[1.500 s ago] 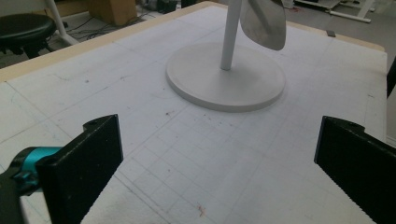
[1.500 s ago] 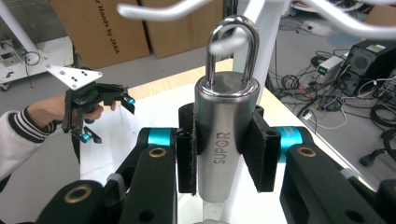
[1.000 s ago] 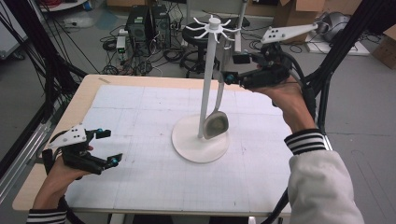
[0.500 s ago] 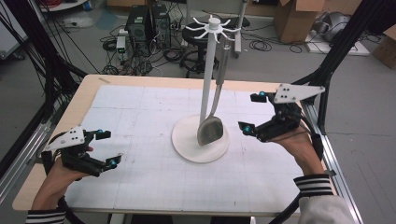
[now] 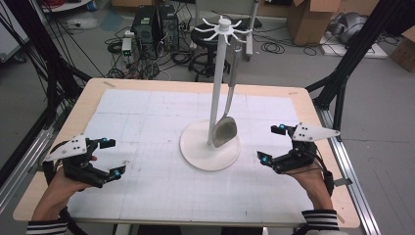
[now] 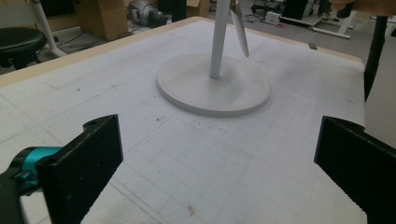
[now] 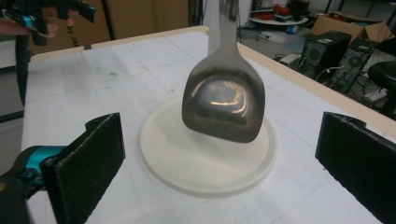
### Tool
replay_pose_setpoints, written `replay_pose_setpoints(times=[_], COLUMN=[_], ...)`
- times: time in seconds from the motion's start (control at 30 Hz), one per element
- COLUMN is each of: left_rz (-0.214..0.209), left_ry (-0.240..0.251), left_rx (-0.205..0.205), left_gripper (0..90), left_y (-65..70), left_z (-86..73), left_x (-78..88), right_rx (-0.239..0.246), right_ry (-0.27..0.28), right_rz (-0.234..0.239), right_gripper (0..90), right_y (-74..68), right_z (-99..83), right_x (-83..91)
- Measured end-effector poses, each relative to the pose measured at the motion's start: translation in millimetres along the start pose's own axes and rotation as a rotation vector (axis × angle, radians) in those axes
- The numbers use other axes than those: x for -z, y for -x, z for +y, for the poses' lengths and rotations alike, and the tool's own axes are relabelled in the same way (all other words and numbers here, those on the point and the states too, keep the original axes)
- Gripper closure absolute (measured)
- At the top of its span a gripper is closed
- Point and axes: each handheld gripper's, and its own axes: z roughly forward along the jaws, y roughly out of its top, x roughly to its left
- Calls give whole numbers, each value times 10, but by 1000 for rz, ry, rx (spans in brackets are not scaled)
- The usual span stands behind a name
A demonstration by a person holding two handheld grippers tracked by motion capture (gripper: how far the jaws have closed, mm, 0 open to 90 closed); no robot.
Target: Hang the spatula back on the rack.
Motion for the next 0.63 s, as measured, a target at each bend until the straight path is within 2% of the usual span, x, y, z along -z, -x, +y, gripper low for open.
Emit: replay_pose_setpoints(times=[0.03, 0.17, 0.37, 0.4, 0.63], left_rz=[0, 6, 15, 14, 18], left_ry=[2, 2, -8, -9, -5], left_rx=[-1, 0, 2, 1, 0], left_gripper=[17, 17, 17, 17, 17], left_y=[-3, -1, 0, -5, 7], left_z=[-8, -35, -80, -81, -93], left_x=[4, 26, 31, 32, 43], right_rx=[-12, -32, -75, -83, -92], right_ry=[3, 11, 52, 40, 33], right_rz=[-16, -36, -55, -58, -68], right_gripper=[4, 4, 4, 4, 4], right_y=[6, 6, 8, 25, 37], right_z=[-112, -256, -474, -510, -566], right_x=[6, 21, 73, 81, 80])
